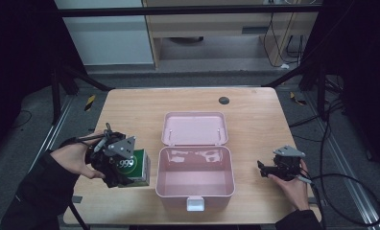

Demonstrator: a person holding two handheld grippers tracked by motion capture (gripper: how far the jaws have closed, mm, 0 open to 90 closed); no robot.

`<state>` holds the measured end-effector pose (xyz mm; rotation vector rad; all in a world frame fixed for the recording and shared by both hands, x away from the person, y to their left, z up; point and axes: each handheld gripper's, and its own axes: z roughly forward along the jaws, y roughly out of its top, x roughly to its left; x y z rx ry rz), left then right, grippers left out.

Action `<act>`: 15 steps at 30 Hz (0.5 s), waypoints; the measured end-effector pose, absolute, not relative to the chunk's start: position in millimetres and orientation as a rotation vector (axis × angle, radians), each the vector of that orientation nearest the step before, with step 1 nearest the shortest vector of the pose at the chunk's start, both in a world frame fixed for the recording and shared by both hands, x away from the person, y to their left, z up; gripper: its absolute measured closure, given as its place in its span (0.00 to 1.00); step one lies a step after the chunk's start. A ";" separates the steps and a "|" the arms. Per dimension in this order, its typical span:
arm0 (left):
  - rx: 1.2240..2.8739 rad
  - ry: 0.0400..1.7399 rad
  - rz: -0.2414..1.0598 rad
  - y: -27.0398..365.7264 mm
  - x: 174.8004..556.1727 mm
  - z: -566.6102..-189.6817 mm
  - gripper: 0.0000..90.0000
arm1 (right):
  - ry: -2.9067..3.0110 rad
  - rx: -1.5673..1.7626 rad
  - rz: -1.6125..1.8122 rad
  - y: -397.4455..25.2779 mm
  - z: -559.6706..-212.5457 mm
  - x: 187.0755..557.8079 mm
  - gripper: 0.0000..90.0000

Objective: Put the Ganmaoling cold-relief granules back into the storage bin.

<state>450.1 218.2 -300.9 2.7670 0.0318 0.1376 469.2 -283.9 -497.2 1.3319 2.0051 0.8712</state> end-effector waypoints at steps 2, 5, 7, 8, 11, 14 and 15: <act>2.769 0.020 0.139 214.8 450.9 -298.5 0.16 | 2.006 1.332 0.872 -283.8 -497.3 469.3 0.04; 2.755 0.013 0.148 209.3 451.7 -295.3 0.16 | 2.006 1.331 0.871 -283.8 -497.2 469.2 0.04; 2.737 0.011 0.148 206.0 452.0 -293.4 0.16 | 2.006 1.332 0.868 -284.1 -497.0 469.1 0.04; 2.740 0.002 0.147 204.5 452.5 -291.7 0.16 | 2.006 1.332 0.868 -284.1 -497.0 469.0 0.04; 2.732 -0.005 0.146 199.9 453.5 -289.5 0.16 | 2.008 1.331 0.867 -284.1 -497.0 469.1 0.04; 2.721 0.000 0.141 195.3 454.7 -288.5 0.16 | 2.008 1.330 0.869 -284.1 -497.0 469.2 0.04; 2.714 0.001 0.139 193.7 455.2 -288.3 0.16 | 2.008 1.329 0.869 -284.1 -497.1 469.2 0.04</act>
